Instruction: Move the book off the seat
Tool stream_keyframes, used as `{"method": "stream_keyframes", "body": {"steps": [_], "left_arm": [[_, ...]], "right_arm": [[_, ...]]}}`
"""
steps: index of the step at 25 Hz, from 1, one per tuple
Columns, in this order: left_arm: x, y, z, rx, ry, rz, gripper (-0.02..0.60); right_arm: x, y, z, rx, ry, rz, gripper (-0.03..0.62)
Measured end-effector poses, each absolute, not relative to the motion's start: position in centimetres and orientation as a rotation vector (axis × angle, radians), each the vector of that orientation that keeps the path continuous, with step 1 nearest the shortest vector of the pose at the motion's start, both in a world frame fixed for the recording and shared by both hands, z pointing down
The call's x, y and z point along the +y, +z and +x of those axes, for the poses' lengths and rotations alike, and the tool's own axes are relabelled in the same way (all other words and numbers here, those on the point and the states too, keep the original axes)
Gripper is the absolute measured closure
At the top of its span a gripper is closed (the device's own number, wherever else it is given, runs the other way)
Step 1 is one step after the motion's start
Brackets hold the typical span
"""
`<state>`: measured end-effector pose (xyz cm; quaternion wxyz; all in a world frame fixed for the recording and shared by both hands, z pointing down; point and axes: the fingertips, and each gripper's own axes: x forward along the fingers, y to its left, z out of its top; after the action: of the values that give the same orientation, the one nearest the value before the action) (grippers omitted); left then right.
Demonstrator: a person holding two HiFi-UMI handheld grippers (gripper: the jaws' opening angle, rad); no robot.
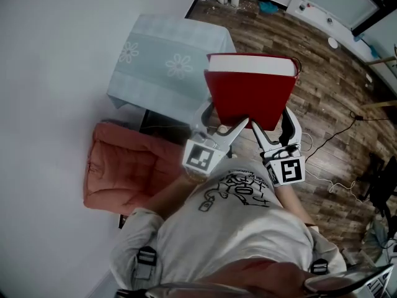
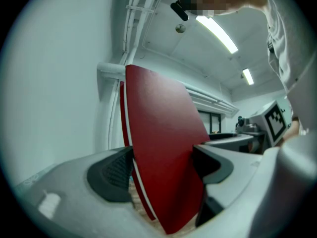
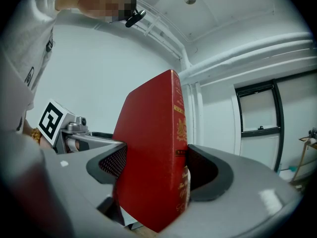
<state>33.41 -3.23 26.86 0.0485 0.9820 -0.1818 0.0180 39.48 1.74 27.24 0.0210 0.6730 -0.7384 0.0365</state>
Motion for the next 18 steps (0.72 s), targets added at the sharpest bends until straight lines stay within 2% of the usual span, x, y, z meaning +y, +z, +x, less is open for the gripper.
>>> {"method": "stream_keyframes", "body": {"steps": [18], "left_arm": [[-16.5,27.5,31.3,-0.618,0.050,2.960,0.215]], "right_arm": [[-11.8,27.6,37.6,-2.333,0.115,2.020,0.207]]}}
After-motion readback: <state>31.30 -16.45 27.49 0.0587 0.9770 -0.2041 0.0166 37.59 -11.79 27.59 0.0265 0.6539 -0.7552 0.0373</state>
